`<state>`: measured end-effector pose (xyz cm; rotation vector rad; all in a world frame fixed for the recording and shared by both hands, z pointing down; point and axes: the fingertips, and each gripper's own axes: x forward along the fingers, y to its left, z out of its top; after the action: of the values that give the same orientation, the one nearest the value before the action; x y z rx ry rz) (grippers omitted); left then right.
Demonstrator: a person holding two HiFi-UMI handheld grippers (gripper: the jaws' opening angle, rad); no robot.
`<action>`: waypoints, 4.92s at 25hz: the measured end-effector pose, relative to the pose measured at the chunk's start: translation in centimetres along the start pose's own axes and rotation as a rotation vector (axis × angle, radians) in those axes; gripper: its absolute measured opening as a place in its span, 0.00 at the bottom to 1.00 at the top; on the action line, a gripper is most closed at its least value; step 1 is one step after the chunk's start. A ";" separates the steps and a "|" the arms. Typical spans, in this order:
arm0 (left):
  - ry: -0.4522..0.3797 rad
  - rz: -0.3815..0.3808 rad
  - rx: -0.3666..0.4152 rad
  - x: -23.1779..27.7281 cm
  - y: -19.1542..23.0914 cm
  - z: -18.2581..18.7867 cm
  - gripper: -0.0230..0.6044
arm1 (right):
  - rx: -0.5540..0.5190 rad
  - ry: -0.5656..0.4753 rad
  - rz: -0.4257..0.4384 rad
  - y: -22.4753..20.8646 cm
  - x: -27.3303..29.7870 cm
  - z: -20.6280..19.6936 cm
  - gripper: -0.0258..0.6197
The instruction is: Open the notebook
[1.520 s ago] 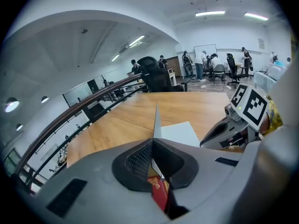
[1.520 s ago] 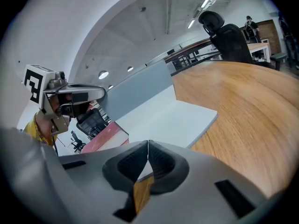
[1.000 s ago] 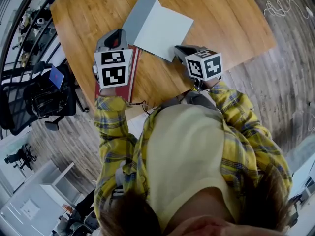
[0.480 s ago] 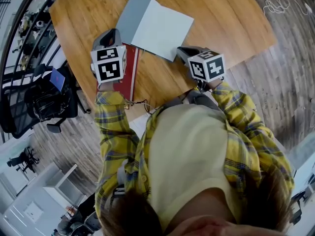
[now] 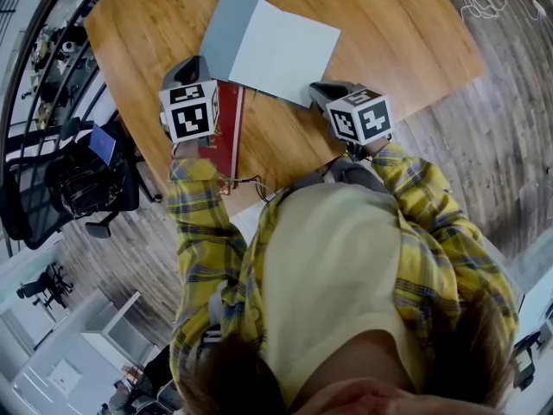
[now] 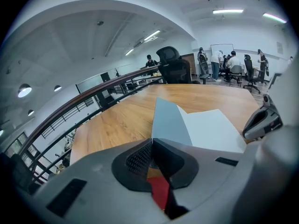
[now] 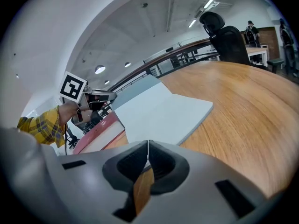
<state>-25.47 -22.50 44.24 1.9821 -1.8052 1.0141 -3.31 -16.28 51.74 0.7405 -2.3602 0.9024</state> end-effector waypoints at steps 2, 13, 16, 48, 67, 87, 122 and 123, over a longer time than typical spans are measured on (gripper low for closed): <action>0.007 0.001 0.005 0.2 0.0 -0.2 0.05 | 0.008 -0.001 -0.003 -0.2 0.0 0.0 0.14; 0.042 0.013 0.059 0.9 -0.3 -0.9 0.05 | 0.030 -0.005 -0.017 -0.8 -0.5 -0.4 0.14; 0.051 0.035 0.092 1.4 0.0 -1.3 0.05 | 0.030 -0.006 -0.025 -1.0 -0.7 -0.4 0.14; -0.018 0.210 0.090 -0.5 1.3 -1.8 0.13 | 0.035 -0.031 -0.017 -0.2 -2.3 -1.0 0.14; -0.067 0.211 0.073 -3.3 -0.4 -1.3 0.13 | 0.036 -0.067 -0.026 0.7 -3.5 -0.9 0.14; -0.211 0.012 -0.156 -7.9 -5.6 0.4 0.13 | 0.038 -0.126 -0.049 1.4 -4.8 -0.2 0.14; -0.172 -0.308 -0.426 -9.1 -14.4 -1.9 0.06 | 0.020 -0.204 -0.097 1.2 -7.7 2.0 0.14; -0.166 -0.312 -0.430 -9.0 -14.5 -2.0 0.06 | 0.021 -0.205 -0.099 1.1 -7.7 2.0 0.14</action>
<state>-12.06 -11.73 43.42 2.0229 -1.5552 0.3414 1.07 -14.65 45.14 0.9918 -2.4676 0.8452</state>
